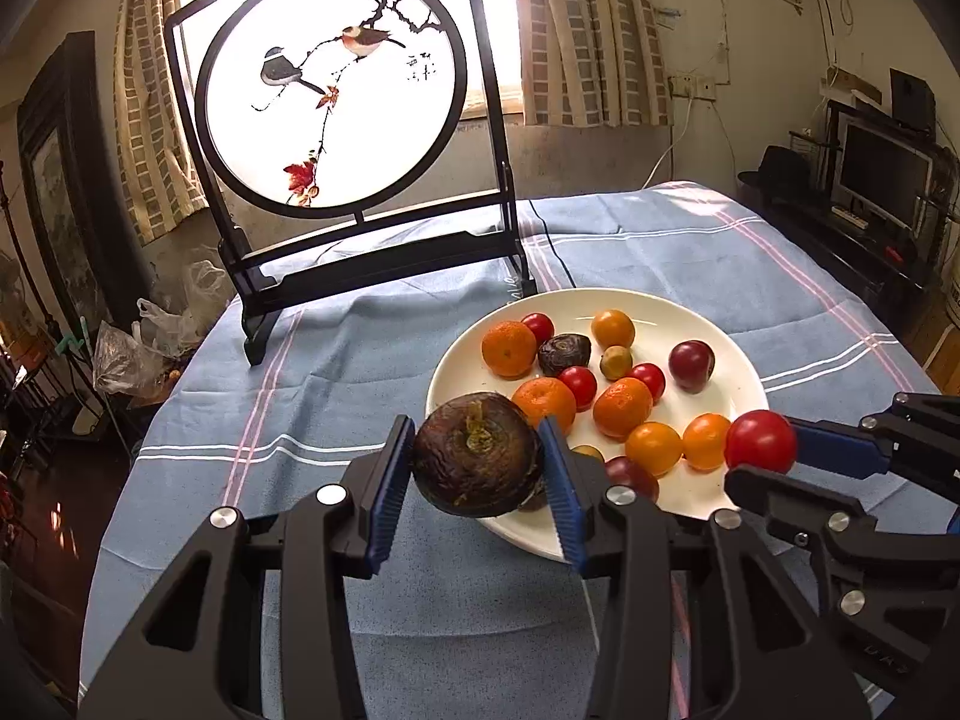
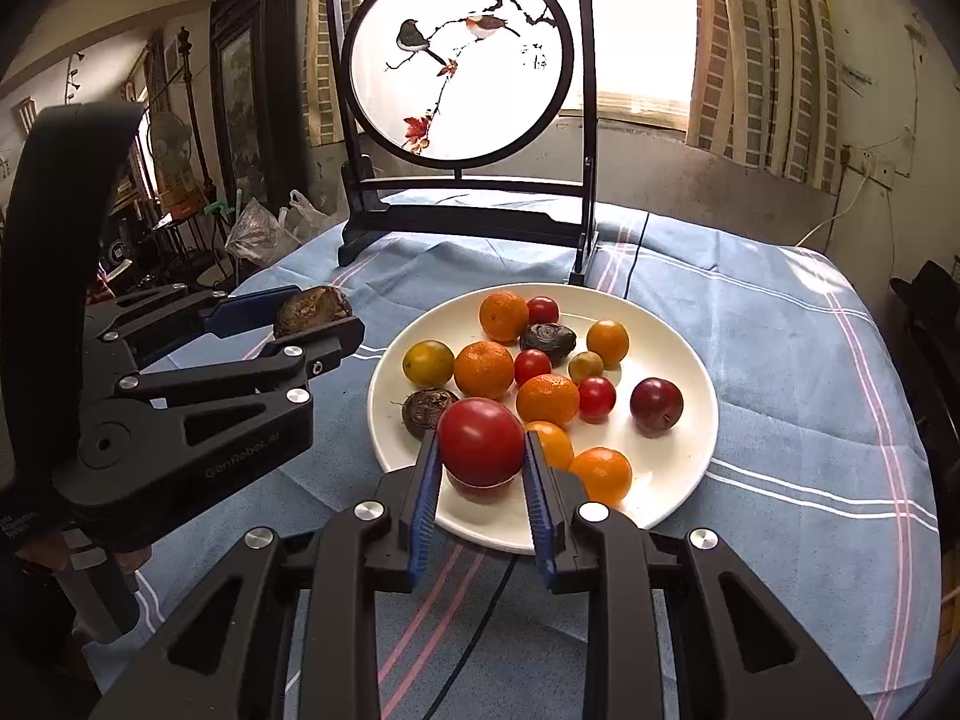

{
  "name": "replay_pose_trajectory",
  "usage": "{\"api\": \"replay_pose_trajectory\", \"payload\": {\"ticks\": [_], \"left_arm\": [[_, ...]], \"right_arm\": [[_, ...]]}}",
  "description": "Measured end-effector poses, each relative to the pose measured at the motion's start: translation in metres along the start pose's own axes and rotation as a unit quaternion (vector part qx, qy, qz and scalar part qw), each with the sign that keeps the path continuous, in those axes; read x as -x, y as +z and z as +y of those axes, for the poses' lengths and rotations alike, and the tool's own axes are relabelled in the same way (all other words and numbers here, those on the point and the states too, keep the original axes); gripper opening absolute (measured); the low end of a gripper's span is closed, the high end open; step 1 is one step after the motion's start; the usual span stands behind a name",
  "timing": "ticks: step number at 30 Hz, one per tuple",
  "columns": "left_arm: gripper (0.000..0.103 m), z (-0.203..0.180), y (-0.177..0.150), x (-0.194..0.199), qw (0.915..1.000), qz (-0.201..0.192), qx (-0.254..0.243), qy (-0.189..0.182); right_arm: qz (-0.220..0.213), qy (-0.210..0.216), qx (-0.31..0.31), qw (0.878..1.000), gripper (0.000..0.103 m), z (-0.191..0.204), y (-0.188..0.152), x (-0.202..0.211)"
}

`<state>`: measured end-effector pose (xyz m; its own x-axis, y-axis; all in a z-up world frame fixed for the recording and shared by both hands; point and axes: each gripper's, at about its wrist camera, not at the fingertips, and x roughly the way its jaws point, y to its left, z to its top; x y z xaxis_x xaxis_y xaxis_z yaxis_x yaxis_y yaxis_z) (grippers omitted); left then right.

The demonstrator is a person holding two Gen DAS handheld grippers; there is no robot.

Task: Organize fruits
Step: 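Carry both fruits over the white plate and open both tools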

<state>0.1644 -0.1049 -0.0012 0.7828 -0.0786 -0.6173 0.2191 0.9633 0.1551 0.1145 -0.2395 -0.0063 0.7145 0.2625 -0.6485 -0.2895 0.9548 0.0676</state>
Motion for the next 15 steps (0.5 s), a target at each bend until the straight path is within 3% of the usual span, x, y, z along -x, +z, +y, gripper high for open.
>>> {"api": "replay_pose_trajectory", "payload": {"ticks": [15], "left_arm": [[0.042,-0.006,0.014,-0.048,0.9997,0.021,-0.012,0.004]], "right_arm": [[0.009,-0.021,-0.006,1.0,0.028,-0.023,0.022,-0.032]]}}
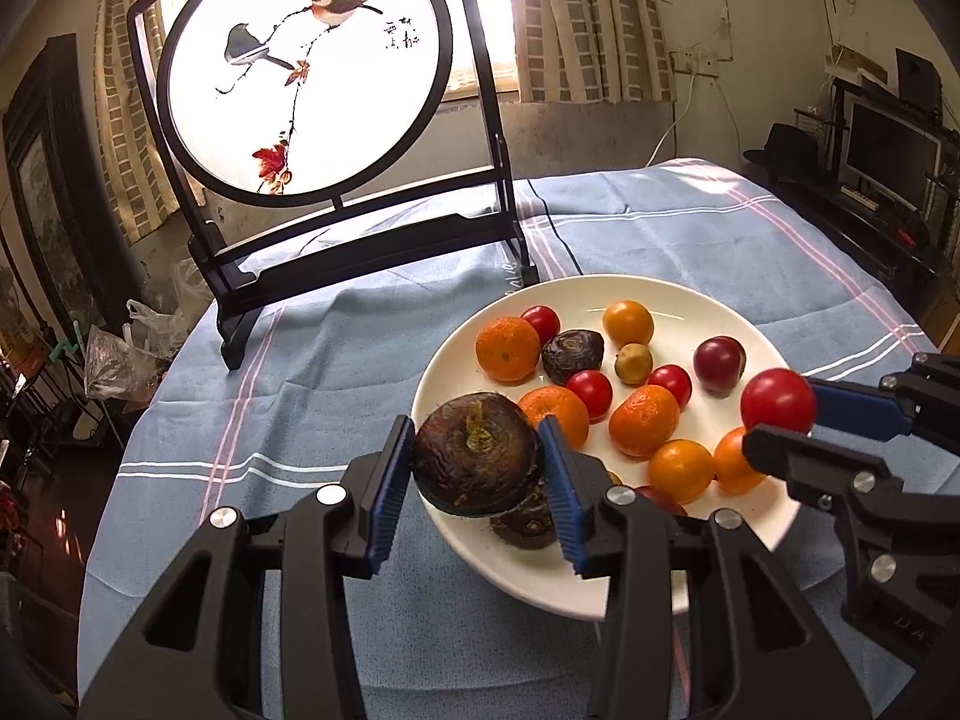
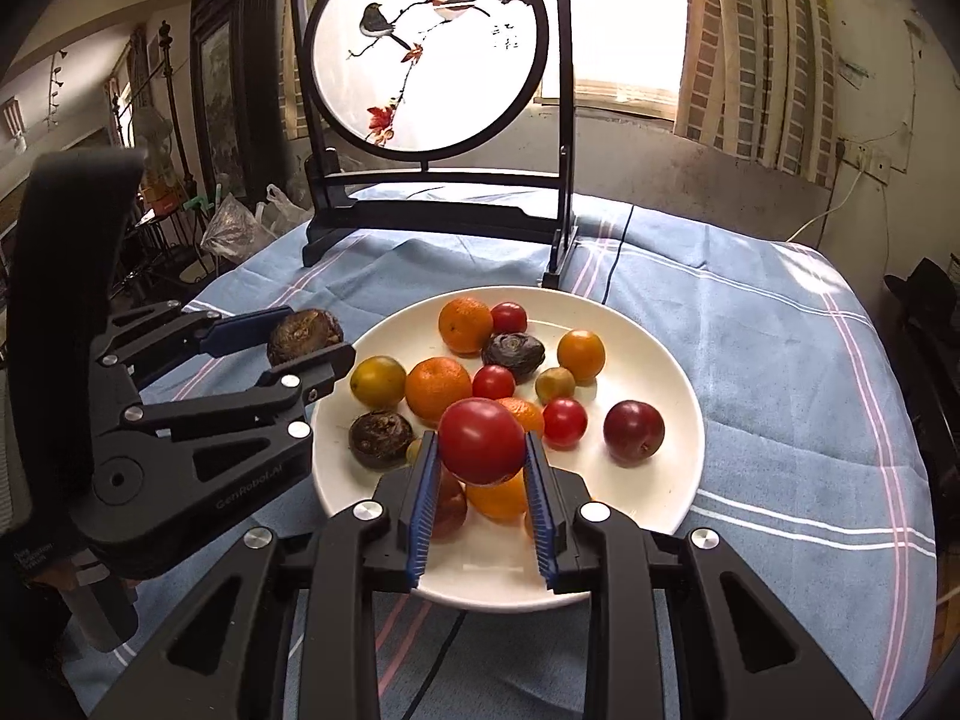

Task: Organize fruits
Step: 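Carry both fruits over the white plate and open both tools, then withdraw both open tools from the full plate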

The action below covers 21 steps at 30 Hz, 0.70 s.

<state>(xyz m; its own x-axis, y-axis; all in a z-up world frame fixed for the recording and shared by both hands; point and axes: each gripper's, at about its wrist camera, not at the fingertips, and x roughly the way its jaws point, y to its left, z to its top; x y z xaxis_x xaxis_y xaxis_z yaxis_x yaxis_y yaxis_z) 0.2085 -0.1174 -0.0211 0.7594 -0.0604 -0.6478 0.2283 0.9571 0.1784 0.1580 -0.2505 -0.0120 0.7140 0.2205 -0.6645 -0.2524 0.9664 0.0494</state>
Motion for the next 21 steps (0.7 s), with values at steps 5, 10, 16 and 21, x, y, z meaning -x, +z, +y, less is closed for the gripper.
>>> {"api": "replay_pose_trajectory", "payload": {"ticks": [5,10,16,21], "left_arm": [[0.042,0.005,0.017,-0.011,0.9999,-0.011,0.009,0.001],[0.042,-0.002,0.019,-0.025,0.9999,-0.001,-0.007,0.008],[0.048,-0.006,0.014,-0.036,0.9995,0.001,-0.018,0.026],[0.074,0.005,0.009,-0.012,0.9988,-0.032,-0.002,0.035]], "right_arm": [[0.0,-0.012,-0.016,1.0,0.029,-0.013,0.018,-0.021],[0.016,-0.023,-0.029,0.999,0.029,-0.022,0.031,-0.051],[0.025,-0.038,-0.038,0.998,0.051,-0.025,0.034,-0.065],[-0.018,-0.05,-0.059,0.997,0.066,-0.03,0.025,-0.03]]}}
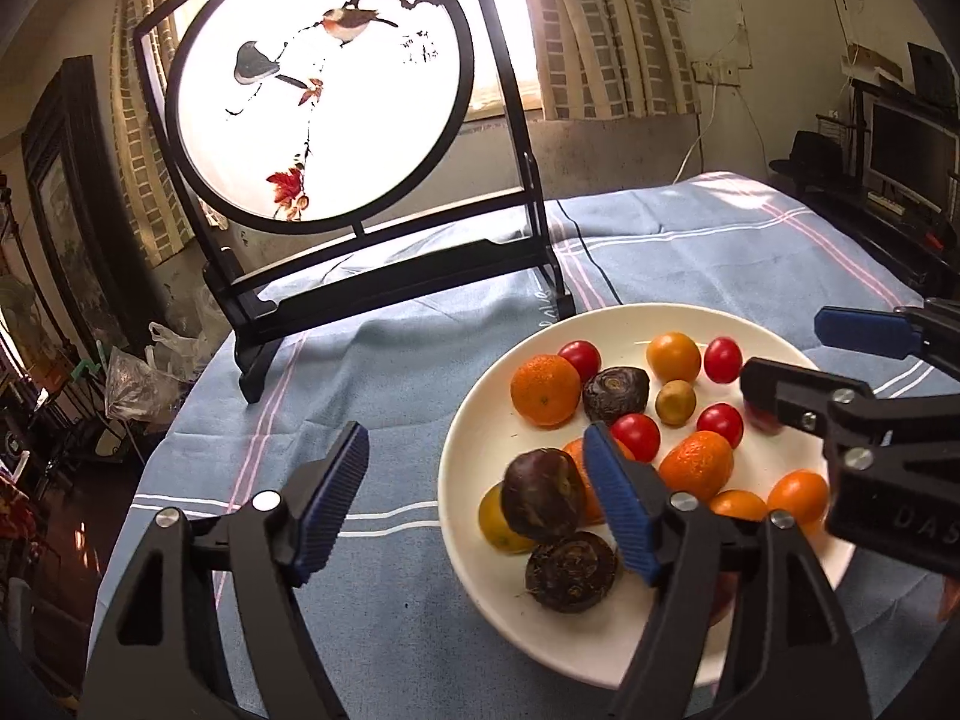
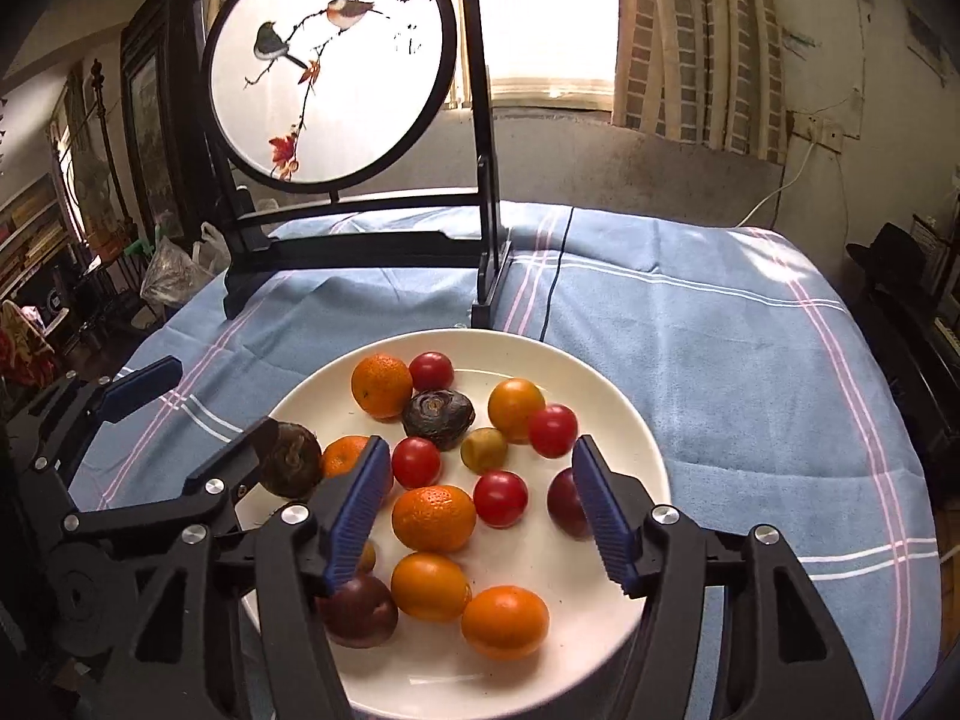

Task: Organize fruits
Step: 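Withdraw both open tools from the full plate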

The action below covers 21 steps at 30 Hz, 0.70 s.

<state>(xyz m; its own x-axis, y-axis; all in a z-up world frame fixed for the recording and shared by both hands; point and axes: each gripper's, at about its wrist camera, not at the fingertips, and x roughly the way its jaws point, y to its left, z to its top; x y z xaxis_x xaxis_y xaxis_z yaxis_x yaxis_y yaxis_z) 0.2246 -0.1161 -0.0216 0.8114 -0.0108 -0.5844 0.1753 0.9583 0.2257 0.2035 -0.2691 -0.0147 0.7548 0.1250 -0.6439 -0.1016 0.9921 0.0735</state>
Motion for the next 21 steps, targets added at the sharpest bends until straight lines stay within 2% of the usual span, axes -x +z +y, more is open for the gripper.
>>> {"api": "replay_pose_trajectory", "payload": {"ticks": [2,4,7,10,15,21], "left_arm": [[0.082,0.006,-0.003,0.013,0.9999,-0.011,0.01,0.0],[0.098,0.01,-0.006,0.029,0.9995,-0.028,0.017,0.006],[0.098,0.015,-0.012,0.053,0.9977,-0.062,0.024,0.015],[0.098,0.017,-0.019,0.071,0.9964,-0.078,0.029,0.012],[0.098,0.02,-0.03,0.086,0.9957,-0.081,0.043,0.002],[0.098,0.024,-0.039,0.085,0.9948,-0.077,0.067,0.005]], "right_arm": [[-0.019,-0.003,-0.011,1.0,0.074,-0.002,-0.006,0.018],[-0.041,-0.008,-0.023,0.999,0.08,-0.003,-0.013,0.036],[-0.067,-0.018,-0.03,0.997,0.084,-0.001,-0.026,0.057],[-0.087,-0.031,-0.032,0.995,0.085,0.003,-0.039,0.073],[-0.122,-0.068,-0.028,0.99,0.091,0.013,-0.06,0.092],[-0.114,-0.076,0.001,0.99,0.091,0.031,-0.074,0.086]]}}
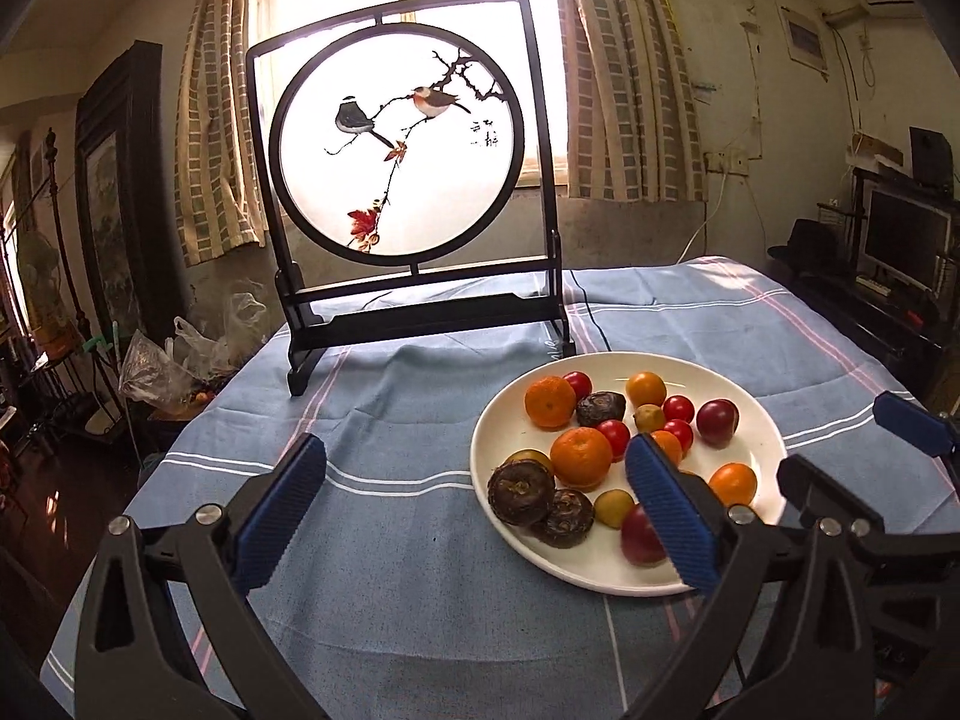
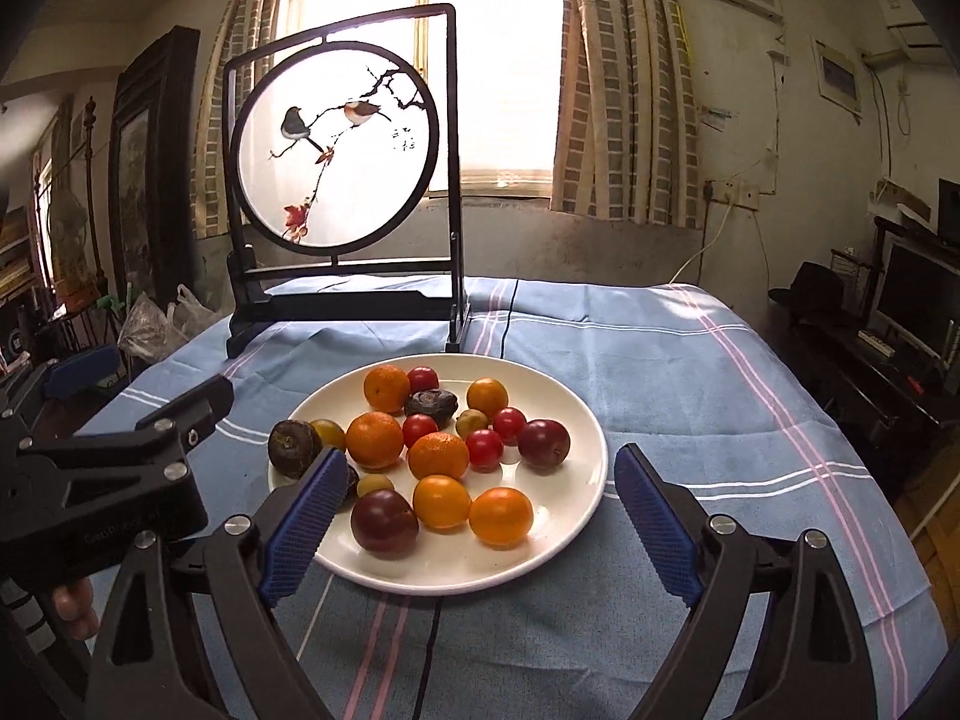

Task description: Organize fruits

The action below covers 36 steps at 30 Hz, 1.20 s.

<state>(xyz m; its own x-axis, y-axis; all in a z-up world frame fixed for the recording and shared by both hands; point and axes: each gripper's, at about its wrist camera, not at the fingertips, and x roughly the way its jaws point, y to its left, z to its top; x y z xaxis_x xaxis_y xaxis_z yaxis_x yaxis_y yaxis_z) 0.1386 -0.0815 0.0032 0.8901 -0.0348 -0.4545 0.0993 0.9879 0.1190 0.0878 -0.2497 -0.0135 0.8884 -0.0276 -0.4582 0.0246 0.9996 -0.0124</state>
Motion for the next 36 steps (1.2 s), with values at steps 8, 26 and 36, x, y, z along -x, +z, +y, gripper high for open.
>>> {"api": "replay_pose_trajectory", "payload": {"ticks": [8,26,36], "left_arm": [[0.098,0.002,-0.004,-0.006,1.0,0.007,0.003,-0.002],[0.098,0.012,-0.007,-0.012,0.9989,0.031,0.034,0.007],[0.098,0.012,-0.008,-0.014,0.9988,0.036,0.034,0.001]], "right_arm": [[-0.014,-0.018,0.06,0.998,0.091,0.022,-0.008,0.003],[-0.008,-0.014,0.07,0.997,0.093,0.031,-0.015,-0.001],[-0.004,-0.014,0.083,0.996,0.094,0.036,-0.017,-0.003]]}}
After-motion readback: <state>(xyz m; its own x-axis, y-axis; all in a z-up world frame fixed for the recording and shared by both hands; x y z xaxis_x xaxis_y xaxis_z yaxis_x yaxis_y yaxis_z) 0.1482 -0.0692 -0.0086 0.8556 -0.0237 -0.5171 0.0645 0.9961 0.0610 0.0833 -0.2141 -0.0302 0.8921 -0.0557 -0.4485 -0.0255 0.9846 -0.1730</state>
